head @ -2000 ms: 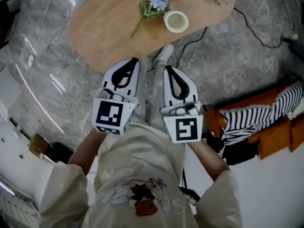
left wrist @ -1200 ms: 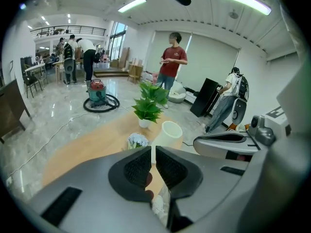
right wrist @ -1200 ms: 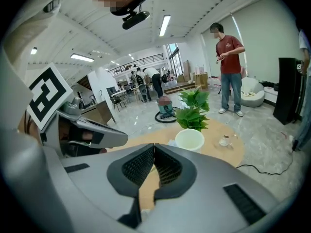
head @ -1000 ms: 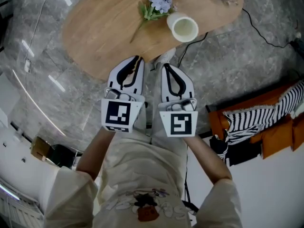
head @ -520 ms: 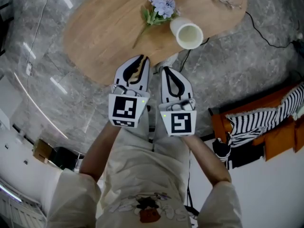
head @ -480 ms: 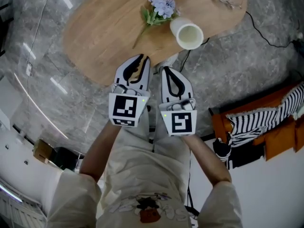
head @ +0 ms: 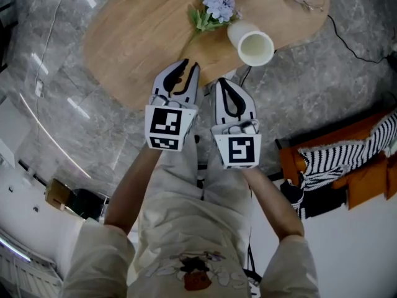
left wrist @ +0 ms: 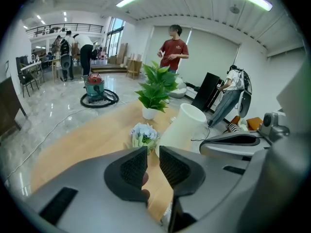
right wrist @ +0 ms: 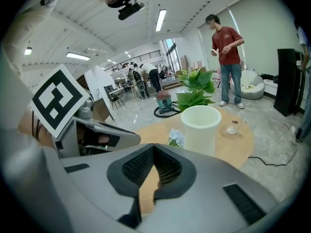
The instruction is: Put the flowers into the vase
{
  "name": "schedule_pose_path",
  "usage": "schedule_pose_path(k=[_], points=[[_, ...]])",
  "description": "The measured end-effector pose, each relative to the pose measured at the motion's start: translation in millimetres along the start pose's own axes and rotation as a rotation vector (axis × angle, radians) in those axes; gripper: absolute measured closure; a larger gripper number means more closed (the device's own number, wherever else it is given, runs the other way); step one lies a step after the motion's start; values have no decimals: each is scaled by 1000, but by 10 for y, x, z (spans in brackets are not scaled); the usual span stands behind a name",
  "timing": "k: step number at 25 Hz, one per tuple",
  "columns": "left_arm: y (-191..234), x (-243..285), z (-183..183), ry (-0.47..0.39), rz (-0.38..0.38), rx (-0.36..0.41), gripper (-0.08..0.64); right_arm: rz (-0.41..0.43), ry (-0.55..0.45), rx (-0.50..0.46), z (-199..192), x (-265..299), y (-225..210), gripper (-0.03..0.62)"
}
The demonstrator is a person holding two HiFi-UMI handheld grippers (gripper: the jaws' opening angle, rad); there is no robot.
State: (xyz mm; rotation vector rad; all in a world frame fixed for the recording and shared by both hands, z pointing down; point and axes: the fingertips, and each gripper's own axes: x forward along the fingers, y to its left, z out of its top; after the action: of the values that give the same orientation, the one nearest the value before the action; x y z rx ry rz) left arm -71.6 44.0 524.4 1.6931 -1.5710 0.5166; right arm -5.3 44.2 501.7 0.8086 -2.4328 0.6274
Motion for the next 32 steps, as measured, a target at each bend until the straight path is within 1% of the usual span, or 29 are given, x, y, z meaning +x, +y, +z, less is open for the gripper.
schedule_pose_path(k=[4, 8, 12, 17, 23, 26, 32], points=[[51, 90, -106, 18, -6, 17, 499, 7, 5, -6, -46, 72, -5, 588], [114, 161, -120, 24, -12, 25, 499, 11, -1, -2, -98, 150, -13, 588], [119, 249, -173, 31, -29, 29, 494, 21, 20, -10, -241, 220, -35, 588], [138, 402, -214, 37, -41, 37, 477, 8, -10, -4, -300, 331, -104, 588], [145, 558, -228, 34, -40, 89, 460, -7, -10, 9, -419, 369, -181, 588], [148, 648, -238, 44, -47, 95, 453, -13, -8, 14, -468, 364, -212, 588], [218, 813, -179, 36, -53, 108, 453, -25, -9, 25, -549, 409, -274, 588]])
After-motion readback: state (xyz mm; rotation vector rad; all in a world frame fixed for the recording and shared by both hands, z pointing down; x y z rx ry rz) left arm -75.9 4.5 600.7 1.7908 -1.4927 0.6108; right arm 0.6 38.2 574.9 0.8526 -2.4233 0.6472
